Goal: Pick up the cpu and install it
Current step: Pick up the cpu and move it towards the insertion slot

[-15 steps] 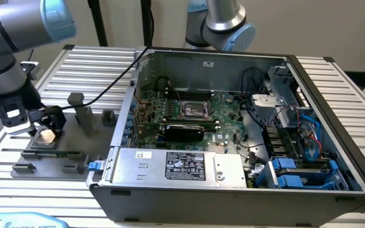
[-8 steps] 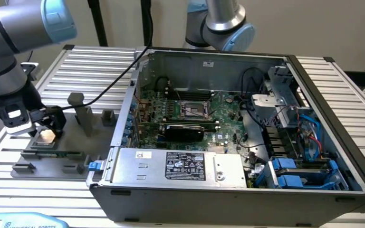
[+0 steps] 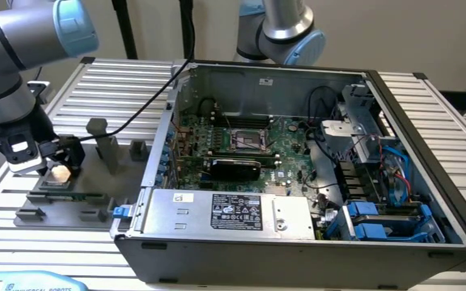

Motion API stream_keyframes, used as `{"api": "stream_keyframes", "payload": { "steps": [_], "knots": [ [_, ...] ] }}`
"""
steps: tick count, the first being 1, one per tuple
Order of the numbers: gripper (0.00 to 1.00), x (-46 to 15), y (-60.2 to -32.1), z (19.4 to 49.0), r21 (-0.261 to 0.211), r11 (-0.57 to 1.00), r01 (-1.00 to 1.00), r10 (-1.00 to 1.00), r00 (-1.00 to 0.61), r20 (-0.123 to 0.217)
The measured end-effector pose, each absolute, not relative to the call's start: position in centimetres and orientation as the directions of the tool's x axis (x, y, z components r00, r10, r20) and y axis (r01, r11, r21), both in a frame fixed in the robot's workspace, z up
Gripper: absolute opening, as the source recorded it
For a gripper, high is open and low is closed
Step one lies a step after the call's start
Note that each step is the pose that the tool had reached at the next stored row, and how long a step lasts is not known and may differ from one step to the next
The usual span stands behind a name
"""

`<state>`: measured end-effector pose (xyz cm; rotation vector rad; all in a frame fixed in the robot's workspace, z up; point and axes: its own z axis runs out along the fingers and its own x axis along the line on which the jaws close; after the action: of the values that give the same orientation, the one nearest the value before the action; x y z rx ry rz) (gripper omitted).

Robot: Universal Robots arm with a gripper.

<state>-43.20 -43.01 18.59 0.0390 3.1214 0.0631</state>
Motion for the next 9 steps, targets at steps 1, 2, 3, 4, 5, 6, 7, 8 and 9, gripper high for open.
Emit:
{"api": "stream_keyframes", "payload": {
  "steps": [1,2,3,4,5,6,7,8,9],
  "knots": [
    [0.73,-43.20,-43.01,18.58,0.041,0.999,0.025,0.025,-1.000,-0.019],
    [0.73,-43.20,-43.01,18.49,0.041,0.999,0.025,0.025,-1.000,-0.019],
    [0.73,-43.20,-43.01,18.42,0.041,0.999,0.025,0.025,-1.000,-0.019],
    [0.73,-43.20,-43.01,18.41,0.041,0.999,0.025,0.025,-1.000,-0.019],
    [0.73,-43.20,-43.01,18.40,0.041,0.999,0.025,0.025,-1.000,-0.019],
    [0.73,-43.21,-43.01,18.37,0.041,0.999,0.025,0.025,-1.000,-0.019],
    [0.73,-43.21,-43.02,18.36,0.041,0.999,0.025,0.025,-0.999,-0.019],
    [0.73,-43.22,-43.03,18.34,0.041,0.999,0.025,0.025,-0.999,-0.019],
    [0.73,-43.23,-43.05,18.34,0.041,0.999,0.025,0.025,-1.000,-0.019]
  ]
}}
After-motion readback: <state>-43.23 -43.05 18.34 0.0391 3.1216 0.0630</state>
